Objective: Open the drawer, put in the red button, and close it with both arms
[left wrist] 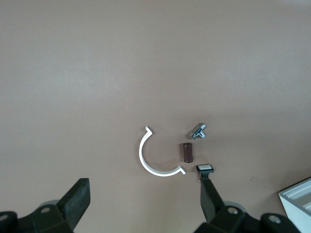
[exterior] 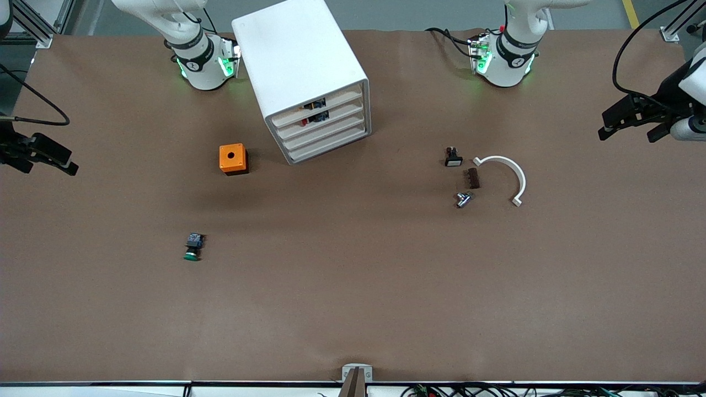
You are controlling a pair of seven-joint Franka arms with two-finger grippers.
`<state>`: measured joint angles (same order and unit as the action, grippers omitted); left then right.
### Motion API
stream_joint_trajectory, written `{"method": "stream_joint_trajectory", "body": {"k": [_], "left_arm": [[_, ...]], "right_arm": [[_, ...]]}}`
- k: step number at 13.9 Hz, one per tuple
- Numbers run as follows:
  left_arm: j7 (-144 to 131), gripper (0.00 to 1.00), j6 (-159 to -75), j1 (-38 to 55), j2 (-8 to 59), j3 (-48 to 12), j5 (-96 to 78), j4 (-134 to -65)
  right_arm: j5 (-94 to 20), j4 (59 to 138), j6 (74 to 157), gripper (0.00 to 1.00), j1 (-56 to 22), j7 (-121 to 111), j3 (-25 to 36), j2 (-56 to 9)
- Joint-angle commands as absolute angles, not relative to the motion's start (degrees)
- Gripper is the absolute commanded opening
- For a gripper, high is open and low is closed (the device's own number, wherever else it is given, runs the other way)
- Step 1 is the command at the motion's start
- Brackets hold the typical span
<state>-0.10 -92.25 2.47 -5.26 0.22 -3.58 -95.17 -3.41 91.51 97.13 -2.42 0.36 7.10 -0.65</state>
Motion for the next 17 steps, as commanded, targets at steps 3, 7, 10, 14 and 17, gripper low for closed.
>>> {"method": "stream_joint_trajectory", "body": {"k": [3,7,10,14,17], "left_arm": [[-0.6,1.00,-89.6,2.8,-5.3,-0.3,-2.2,-93.6],[-0.8,1.00,-89.4,2.8,-5.3,-0.5,-2.3,-93.7],[-0.8,1.00,-89.3,2.6,-5.3,-0.6,-2.3,-93.6],[-0.6,1.00,-89.2,2.5,-5.3,-0.5,-2.0,-93.6],[-0.7,1.00,-89.1,2.5,-5.3,-0.6,-1.1,-93.6]], "right_arm": [[-1.2,90.9,96.5,1.00,-2.0,-0.7,6.2,-0.9],[-0.9,90.9,96.5,1.00,-2.1,-0.6,6.2,-0.9],[-0.9,90.9,96.5,1.00,-2.1,-0.4,6.2,-0.9],[-0.9,90.9,96.5,1.00,-1.9,-0.7,6.2,-0.9],[-0.9,90.9,96.5,1.00,-1.8,-0.7,6.2,-0.9]]}}
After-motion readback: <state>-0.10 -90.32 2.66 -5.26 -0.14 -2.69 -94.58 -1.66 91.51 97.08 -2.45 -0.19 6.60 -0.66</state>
